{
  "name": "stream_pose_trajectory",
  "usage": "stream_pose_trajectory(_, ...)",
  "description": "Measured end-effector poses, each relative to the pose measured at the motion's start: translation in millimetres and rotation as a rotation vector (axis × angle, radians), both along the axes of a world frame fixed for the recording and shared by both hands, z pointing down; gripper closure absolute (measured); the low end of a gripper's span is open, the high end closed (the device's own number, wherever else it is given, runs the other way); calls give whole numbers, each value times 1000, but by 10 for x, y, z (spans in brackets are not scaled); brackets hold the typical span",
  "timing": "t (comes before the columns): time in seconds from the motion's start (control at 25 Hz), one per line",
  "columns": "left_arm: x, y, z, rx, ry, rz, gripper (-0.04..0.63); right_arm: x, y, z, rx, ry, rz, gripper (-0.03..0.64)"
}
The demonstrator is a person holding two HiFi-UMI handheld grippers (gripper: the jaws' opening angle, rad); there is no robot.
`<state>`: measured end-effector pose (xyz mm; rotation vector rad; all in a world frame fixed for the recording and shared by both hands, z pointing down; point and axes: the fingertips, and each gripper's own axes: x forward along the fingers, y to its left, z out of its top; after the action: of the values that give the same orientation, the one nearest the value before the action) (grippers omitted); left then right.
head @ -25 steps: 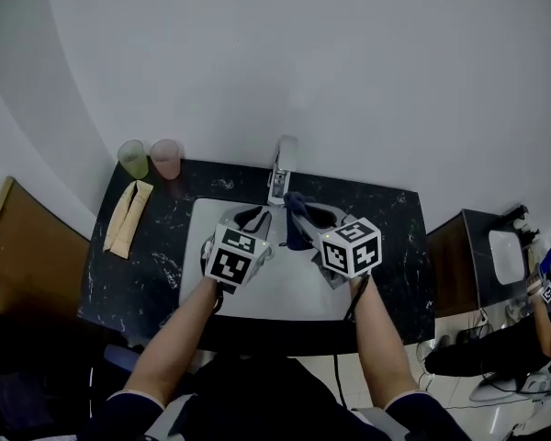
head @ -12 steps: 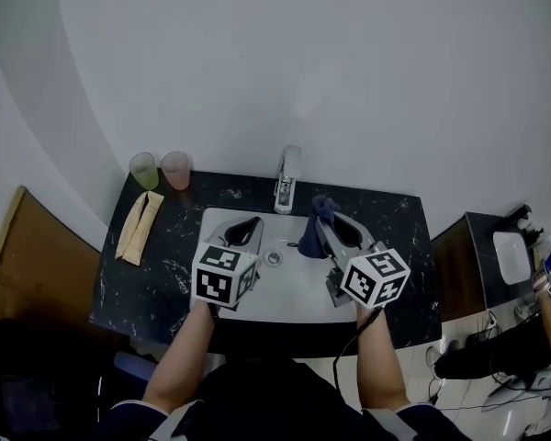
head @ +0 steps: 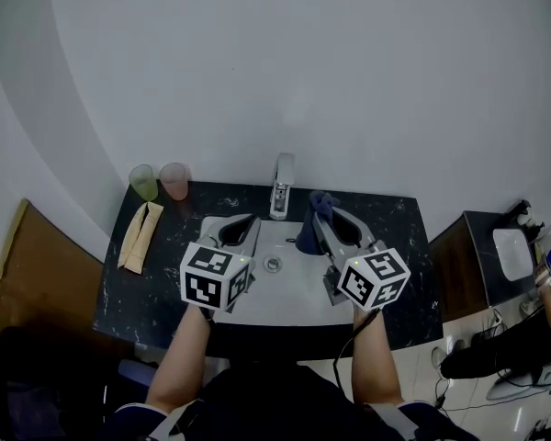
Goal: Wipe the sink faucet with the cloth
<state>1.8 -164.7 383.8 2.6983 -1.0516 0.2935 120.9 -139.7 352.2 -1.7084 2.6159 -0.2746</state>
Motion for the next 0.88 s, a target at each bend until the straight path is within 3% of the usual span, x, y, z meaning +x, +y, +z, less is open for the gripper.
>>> stream_pose_trajectory(0.88,79,-83,-152,37,-6,13,595,22,-82,-42,7,38,-4,540)
